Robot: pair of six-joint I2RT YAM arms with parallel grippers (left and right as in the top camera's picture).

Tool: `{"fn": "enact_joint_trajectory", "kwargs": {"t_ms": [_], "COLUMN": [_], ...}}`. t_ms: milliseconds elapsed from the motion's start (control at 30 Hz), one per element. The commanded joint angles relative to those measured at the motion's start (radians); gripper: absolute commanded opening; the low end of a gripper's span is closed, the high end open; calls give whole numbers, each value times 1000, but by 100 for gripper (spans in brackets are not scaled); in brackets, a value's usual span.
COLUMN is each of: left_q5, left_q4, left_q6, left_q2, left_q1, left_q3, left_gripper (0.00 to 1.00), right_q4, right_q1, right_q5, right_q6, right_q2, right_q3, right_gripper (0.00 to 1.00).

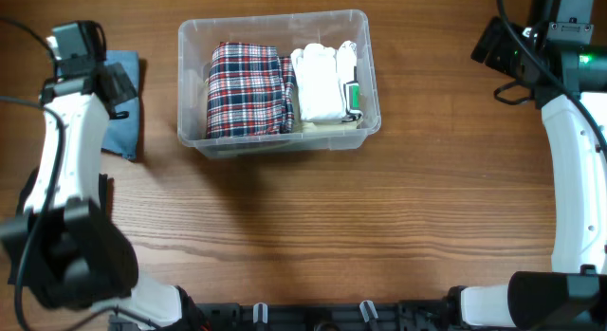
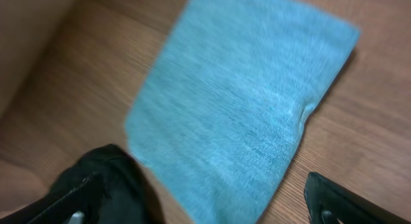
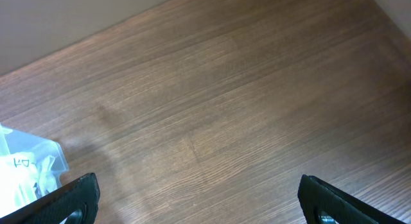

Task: Pack container
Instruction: 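Grasp light-blue towel with left gripper and lift it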

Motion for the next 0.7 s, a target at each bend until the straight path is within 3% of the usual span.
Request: {"fn": "enact_joint_trajectory", "kwargs": {"t_ms": [0, 267, 667], "left_q5": [14, -48, -193], "left_q4": [33, 198, 226], "left_q6": [39, 243, 270], "left_q2": [119, 267, 391], "left_q1": [5, -92, -91], "left_q3": [13, 13, 13], "left_gripper": [100, 100, 100], "right_q4": [0, 0, 0], "right_q1": [0, 0, 0], "right_q5": [16, 16, 16], "right_q6": [12, 12, 12], "right_q2": [-11, -11, -11], "right_q3": [12, 12, 12], "right_gripper": [100, 100, 100]}}
